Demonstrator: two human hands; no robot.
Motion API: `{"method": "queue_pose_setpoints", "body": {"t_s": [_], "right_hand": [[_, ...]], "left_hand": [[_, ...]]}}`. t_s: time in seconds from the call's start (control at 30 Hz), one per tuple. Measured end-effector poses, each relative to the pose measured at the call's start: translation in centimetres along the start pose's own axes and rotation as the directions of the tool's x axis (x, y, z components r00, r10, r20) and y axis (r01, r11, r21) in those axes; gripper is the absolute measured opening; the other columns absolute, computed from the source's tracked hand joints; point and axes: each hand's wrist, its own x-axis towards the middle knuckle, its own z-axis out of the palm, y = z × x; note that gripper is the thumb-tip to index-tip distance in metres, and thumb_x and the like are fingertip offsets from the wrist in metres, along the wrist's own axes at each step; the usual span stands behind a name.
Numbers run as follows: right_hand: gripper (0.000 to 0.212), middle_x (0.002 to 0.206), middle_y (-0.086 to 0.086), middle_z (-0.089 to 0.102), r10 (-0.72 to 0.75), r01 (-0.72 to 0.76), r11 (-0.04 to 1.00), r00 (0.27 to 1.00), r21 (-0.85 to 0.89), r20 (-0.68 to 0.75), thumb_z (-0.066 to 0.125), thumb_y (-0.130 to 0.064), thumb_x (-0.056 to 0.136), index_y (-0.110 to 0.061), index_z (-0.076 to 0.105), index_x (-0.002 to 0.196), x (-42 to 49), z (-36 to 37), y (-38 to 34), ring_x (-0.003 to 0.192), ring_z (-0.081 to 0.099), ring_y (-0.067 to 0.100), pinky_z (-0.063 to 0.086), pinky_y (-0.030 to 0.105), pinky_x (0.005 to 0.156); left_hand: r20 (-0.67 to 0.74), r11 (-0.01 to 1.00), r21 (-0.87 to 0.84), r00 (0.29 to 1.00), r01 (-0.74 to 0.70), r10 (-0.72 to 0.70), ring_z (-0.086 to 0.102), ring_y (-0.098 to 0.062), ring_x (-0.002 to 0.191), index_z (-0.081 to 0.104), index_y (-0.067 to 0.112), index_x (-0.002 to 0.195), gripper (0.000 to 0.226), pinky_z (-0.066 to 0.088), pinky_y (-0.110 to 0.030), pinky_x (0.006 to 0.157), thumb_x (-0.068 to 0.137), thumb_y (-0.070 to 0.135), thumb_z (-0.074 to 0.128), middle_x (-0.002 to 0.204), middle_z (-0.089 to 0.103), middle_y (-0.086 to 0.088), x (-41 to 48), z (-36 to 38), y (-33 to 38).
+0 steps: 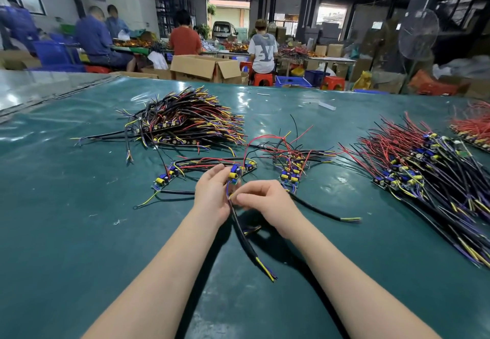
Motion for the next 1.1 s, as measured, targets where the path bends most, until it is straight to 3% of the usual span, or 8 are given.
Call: {"method": "queue_pose_setpoints", "body": {"t_s": [0.23, 0.43, 0.5, 0.57, 0.67, 0.77, 1.0, 1.1], "right_hand": [[0.013, 0.076, 0.008, 0.065, -0.134, 0.019, 0.897, 0.963, -0.442, -0.233, 0.062, -0.007, 0.079, -0.005, 0.072, 0.071, 0.1, -0.3, 0.8, 0.081, 0.058, 0.023, 0.04, 0.031, 0.075], [0.017, 0.14, 0.003, 0.046, -0.247, 0.022, 0.889, 0.864, -0.457, -0.439, 0.064, -0.012, 0.08, -0.01, 0.068, 0.064, 0.5, -1.2, 1.3, 0.119, 0.047, 0.022, 0.033, 0.022, 0.087], [0.009, 0.147, 0.003, 0.036, -0.243, 0.028, 0.9, 0.86, -0.435, -0.448, 0.063, -0.015, 0.083, -0.012, 0.072, 0.084, 0.5, -1.7, 1.3, 0.125, 0.041, 0.02, 0.033, 0.024, 0.094], [0.037, 0.15, 0.003, 0.029, -0.221, 0.035, 0.9, 0.895, -0.434, -0.387, 0.061, -0.019, 0.087, -0.016, 0.059, 0.123, 0.5, -1.8, 1.3, 0.134, 0.032, 0.017, 0.029, 0.031, 0.107], [0.048, 0.124, 0.0, 0.057, -0.162, 0.05, 0.925, 0.948, -0.377, -0.274, 0.061, -0.013, 0.086, -0.019, 0.049, 0.133, 0.5, -1.5, 1.4, 0.107, 0.052, 0.015, 0.04, 0.033, 0.099], [0.021, 0.08, -0.006, 0.064, -0.176, 0.092, 0.963, 0.926, -0.255, -0.333, 0.061, 0.0, 0.083, -0.015, 0.066, 0.096, 0.4, -1.3, 1.2, 0.073, 0.059, 0.01, 0.048, 0.019, 0.075], [0.019, 0.065, -0.002, 0.06, -0.099, 0.111, 0.994, 0.937, 0.015, -0.334, 0.062, 0.005, 0.082, -0.013, 0.062, 0.076, 0.5, -1.8, 1.0, 0.047, 0.055, -0.003, 0.045, 0.014, 0.046], [0.018, 0.065, -0.002, 0.061, -0.126, 0.128, 0.992, 0.917, -0.019, -0.378, 0.057, 0.005, 0.084, -0.01, 0.064, 0.076, 0.8, -1.8, 1.0, 0.052, 0.055, -0.002, 0.045, 0.015, 0.053]], "left_hand": [[0.221, 0.862, 0.498, 0.975, -0.097, -0.017, 0.054, -0.013, 0.072, 0.054, 0.009, 0.104, 0.031, 0.044, -0.023, 0.061, 0.086, -0.016, 0.045, 0.088, 0.055, -0.006, -0.4, 0.1, -0.8], [0.216, 0.865, 0.492, 0.976, -0.095, -0.015, 0.058, -0.014, 0.067, 0.054, -0.002, 0.115, 0.033, 0.052, -0.013, 0.054, 0.083, -0.014, 0.054, 0.088, 0.056, -0.011, -0.2, -0.4, 0.2], [0.245, 0.85, 0.519, 0.968, -0.083, -0.055, 0.059, -0.014, 0.073, 0.056, -0.004, 0.115, 0.034, 0.052, -0.013, 0.055, 0.083, -0.013, 0.055, 0.098, 0.059, -0.014, -0.2, -0.5, 0.3], [0.26, 0.835, 0.546, 0.962, -0.072, -0.087, 0.059, -0.014, 0.076, 0.058, 0.0, 0.113, 0.033, 0.051, -0.014, 0.053, 0.082, -0.012, 0.058, 0.103, 0.06, -0.014, -0.4, -0.5, 0.2], [0.275, 0.777, 0.622, 0.956, -0.098, -0.099, 0.059, -0.013, 0.07, 0.059, 0.002, 0.113, 0.037, 0.049, -0.015, 0.048, 0.079, -0.013, 0.06, 0.096, 0.061, -0.01, -0.4, -0.7, -0.1], [0.28, 0.759, 0.641, 0.956, -0.116, -0.09, 0.057, -0.011, 0.067, 0.059, -0.001, 0.115, 0.042, 0.048, -0.015, 0.046, 0.076, -0.017, 0.06, 0.092, 0.062, -0.009, -0.4, -0.7, -0.2], [0.32, 0.697, 0.696, 0.943, -0.17, -0.089, 0.053, -0.012, 0.061, 0.067, 0.014, 0.088, 0.037, 0.046, -0.02, 0.047, 0.073, -0.016, 0.05, 0.078, 0.062, -0.003, -0.5, -0.6, 0.0], [0.361, 0.727, 0.662, 0.928, -0.183, -0.095, 0.056, -0.005, 0.056, 0.067, 0.016, 0.079, 0.031, 0.047, -0.019, 0.048, 0.069, -0.011, 0.056, 0.068, 0.06, 0.003, -0.7, -0.5, 0.0]]}}
